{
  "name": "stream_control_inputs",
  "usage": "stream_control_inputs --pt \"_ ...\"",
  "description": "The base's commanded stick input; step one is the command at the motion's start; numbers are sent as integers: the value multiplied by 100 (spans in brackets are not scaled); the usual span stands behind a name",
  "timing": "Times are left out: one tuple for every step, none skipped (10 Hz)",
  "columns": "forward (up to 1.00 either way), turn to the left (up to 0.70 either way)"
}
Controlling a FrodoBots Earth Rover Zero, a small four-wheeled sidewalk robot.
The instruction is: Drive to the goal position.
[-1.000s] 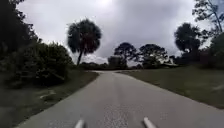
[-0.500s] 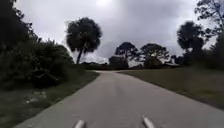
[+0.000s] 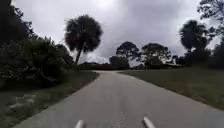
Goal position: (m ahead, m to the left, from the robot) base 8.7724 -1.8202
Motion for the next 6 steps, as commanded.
stream_control_inputs --pt "85 0" --pt "85 0" --pt "85 0" --pt "85 0" --pt "85 0" --pt "85 0"
